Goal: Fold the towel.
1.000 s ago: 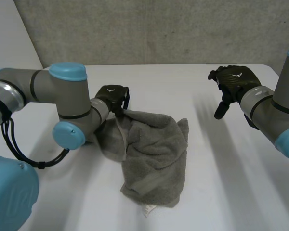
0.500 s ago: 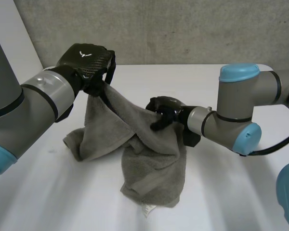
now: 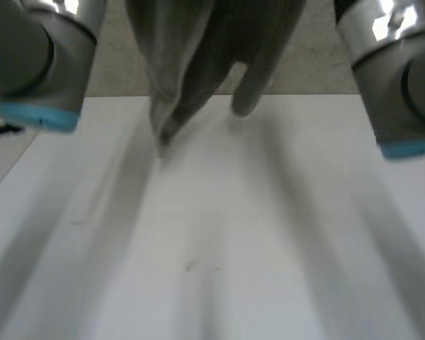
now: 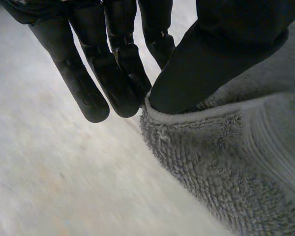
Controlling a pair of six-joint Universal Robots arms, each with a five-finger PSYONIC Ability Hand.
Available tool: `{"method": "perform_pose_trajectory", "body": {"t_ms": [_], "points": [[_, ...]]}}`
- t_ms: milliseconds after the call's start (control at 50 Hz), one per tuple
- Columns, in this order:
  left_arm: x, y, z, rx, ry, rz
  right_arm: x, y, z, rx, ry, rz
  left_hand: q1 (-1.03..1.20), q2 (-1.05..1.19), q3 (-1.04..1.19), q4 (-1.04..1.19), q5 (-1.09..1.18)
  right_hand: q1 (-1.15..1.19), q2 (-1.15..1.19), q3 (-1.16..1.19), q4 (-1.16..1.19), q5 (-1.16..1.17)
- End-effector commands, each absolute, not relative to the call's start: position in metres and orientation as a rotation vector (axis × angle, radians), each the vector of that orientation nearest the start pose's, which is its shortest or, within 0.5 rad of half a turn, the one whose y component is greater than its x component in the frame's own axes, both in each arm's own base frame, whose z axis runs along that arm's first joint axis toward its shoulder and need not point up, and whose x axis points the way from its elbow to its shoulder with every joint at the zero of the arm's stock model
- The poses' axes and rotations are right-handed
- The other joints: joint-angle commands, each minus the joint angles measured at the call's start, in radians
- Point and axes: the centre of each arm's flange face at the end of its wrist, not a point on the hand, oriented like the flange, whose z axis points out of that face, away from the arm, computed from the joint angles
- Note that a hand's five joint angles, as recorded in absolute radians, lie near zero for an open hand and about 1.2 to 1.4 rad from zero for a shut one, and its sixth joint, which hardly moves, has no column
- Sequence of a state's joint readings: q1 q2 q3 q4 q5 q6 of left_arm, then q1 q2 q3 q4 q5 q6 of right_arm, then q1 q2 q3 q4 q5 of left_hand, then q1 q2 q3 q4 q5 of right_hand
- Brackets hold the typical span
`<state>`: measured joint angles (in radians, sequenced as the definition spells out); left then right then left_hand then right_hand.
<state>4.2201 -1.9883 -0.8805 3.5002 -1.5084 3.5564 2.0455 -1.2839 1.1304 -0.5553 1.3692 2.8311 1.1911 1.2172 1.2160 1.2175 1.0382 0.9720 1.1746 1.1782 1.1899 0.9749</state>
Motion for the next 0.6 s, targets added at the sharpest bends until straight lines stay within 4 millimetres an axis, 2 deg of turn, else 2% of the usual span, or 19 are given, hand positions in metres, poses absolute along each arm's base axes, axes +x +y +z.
{"method": "perform_pose_trajectory", "body": {"t_ms": [20,40,80,100,140,160,200,220,240,260,300,380,420,440,480,540,580,600], "points": [[-0.310,-0.286,0.293,0.982,1.798,-2.522,0.311,-0.263,0.303,-1.019,1.498,-2.265,0.205,0.179,0.180,0.179,0.184,0.424,0.222,0.218,0.206,0.247],[-0.310,-0.286,0.293,0.982,1.799,-2.521,0.311,-0.263,0.303,-1.019,1.499,-2.264,0.205,0.179,0.180,0.179,0.184,0.424,0.222,0.218,0.206,0.247],[-0.303,-0.267,0.248,1.096,1.958,-2.378,0.305,-0.252,0.261,-1.133,1.722,-2.054,0.205,0.179,0.180,0.179,0.184,0.424,0.222,0.218,0.206,0.247],[-0.303,-0.267,0.247,1.097,1.959,-2.377,0.305,-0.252,0.261,-1.133,1.723,-2.053,0.205,0.179,0.180,0.179,0.184,0.424,0.222,0.218,0.206,0.247],[-0.296,-0.249,0.212,1.202,2.092,-2.247,0.301,-0.244,0.216,-1.208,1.942,-1.783,0.205,0.179,0.180,0.179,0.184,0.424,0.222,0.218,0.206,0.247],[-0.296,-0.248,0.212,1.202,2.093,-2.246,0.301,-0.244,0.216,-1.208,1.943,-1.781,0.205,0.179,0.180,0.179,0.184,0.424,0.222,0.218,0.206,0.247],[-0.290,-0.233,0.189,1.264,2.185,-2.144,0.296,-0.234,0.188,-1.256,2.096,-1.538,0.205,0.179,0.180,0.179,0.184,0.424,0.222,0.218,0.206,0.247],[-0.290,-0.233,0.189,1.264,2.185,-2.143,0.296,-0.234,0.188,-1.256,2.097,-1.536,0.205,0.179,0.180,0.179,0.184,0.424,0.222,0.218,0.206,0.247],[-0.288,-0.226,0.183,1.286,2.220,-2.102,0.294,-0.230,0.183,-1.268,2.141,-1.449,0.205,0.179,0.180,0.179,0.184,0.396,0.194,0.190,0.178,0.219],[-0.288,-0.226,0.183,1.286,2.220,-2.101,0.294,-0.230,0.183,-1.268,2.141,-1.448,0.205,0.179,0.180,0.179,0.184,0.396,0.193,0.190,0.178,0.219],[-0.285,-0.215,0.181,1.308,2.259,-2.055,0.290,-0.231,0.188,-1.252,2.172,-1.416,0.205,0.179,0.180,0.179,0.184,0.045,-0.157,-0.161,-0.173,-0.132],[-0.282,-0.208,0.188,1.313,2.267,-2.048,0.289,-0.237,0.192,-1.228,2.161,-1.457,0.205,0.179,0.180,0.179,0.184,-0.106,-0.309,-0.312,-0.324,-0.284],[-0.280,-0.204,0.195,1.310,2.253,-2.066,0.281,-0.251,0.195,-1.160,2.176,-1.518,0.205,0.179,0.180,0.179,0.184,-0.267,-0.469,-0.473,-0.485,-0.444],[-0.280,-0.204,0.195,1.310,2.253,-2.066,0.281,-0.251,0.195,-1.160,2.176,-1.518,0.205,0.179,0.180,0.179,0.184,-0.267,-0.470,-0.474,-0.485,-0.445],[-0.280,-0.203,0.199,1.302,2.241,-2.084,0.268,-0.262,0.197,-1.040,2.217,-1.534,0.205,0.179,0.180,0.179,0.184,-0.367,-0.570,-0.573,-0.585,-0.544],[-0.279,-0.202,0.207,1.290,2.220,-2.110,0.263,-0.266,0.197,-0.960,2.242,-1.517,0.205,0.179,0.180,0.179,0.184,-0.414,-0.617,-0.621,-0.632,-0.592],[-0.278,-0.201,0.217,1.271,2.191,-2.156,0.250,-0.276,0.194,-0.796,2.286,-1.482,0.205,0.179,0.180,0.179,0.184,-0.543,-0.746,-0.749,-0.761,-0.720],[-0.278,-0.201,0.217,1.271,2.191,-2.157,0.250,-0.276,0.194,-0.795,2.286,-1.481,0.205,0.179,0.180,0.179,0.184,-0.543,-0.746,-0.750,-0.761,-0.721]]}}
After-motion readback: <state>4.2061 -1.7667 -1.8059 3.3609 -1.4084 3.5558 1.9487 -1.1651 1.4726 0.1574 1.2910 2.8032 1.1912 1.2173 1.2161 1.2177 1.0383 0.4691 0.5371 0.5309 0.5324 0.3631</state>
